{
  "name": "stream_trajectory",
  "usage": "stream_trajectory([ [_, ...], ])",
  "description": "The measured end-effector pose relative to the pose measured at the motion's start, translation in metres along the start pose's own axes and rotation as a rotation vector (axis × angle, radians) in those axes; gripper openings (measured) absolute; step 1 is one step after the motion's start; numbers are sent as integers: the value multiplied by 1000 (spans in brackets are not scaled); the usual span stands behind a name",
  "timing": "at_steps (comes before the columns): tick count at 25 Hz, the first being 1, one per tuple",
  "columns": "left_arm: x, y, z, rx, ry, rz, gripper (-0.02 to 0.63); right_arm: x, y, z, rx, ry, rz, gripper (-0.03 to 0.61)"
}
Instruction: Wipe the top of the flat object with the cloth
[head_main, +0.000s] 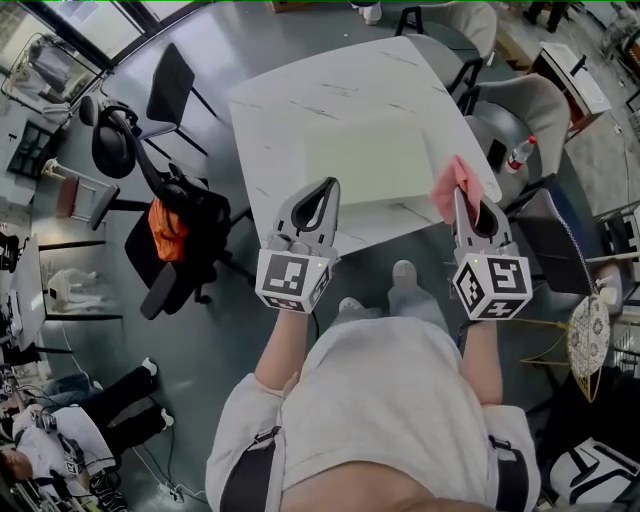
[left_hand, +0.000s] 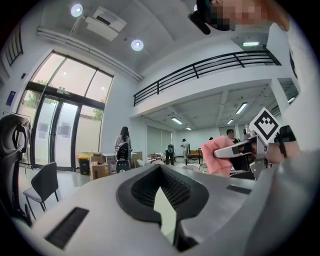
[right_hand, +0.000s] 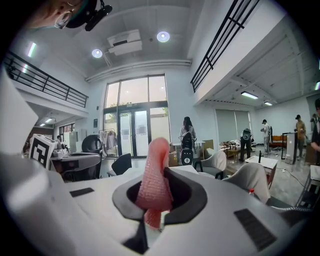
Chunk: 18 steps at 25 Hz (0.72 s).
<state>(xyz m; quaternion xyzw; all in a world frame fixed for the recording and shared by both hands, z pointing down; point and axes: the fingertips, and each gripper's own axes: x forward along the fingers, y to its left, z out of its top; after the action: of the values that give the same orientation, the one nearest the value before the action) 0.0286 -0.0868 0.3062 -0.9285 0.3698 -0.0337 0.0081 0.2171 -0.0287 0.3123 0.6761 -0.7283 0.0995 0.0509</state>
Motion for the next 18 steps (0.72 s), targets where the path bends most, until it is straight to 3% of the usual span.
stream_trajectory([
  [18, -6, 5, 0, -37, -14, 19, 12, -7, 4, 9, -58, -90, -10, 28],
])
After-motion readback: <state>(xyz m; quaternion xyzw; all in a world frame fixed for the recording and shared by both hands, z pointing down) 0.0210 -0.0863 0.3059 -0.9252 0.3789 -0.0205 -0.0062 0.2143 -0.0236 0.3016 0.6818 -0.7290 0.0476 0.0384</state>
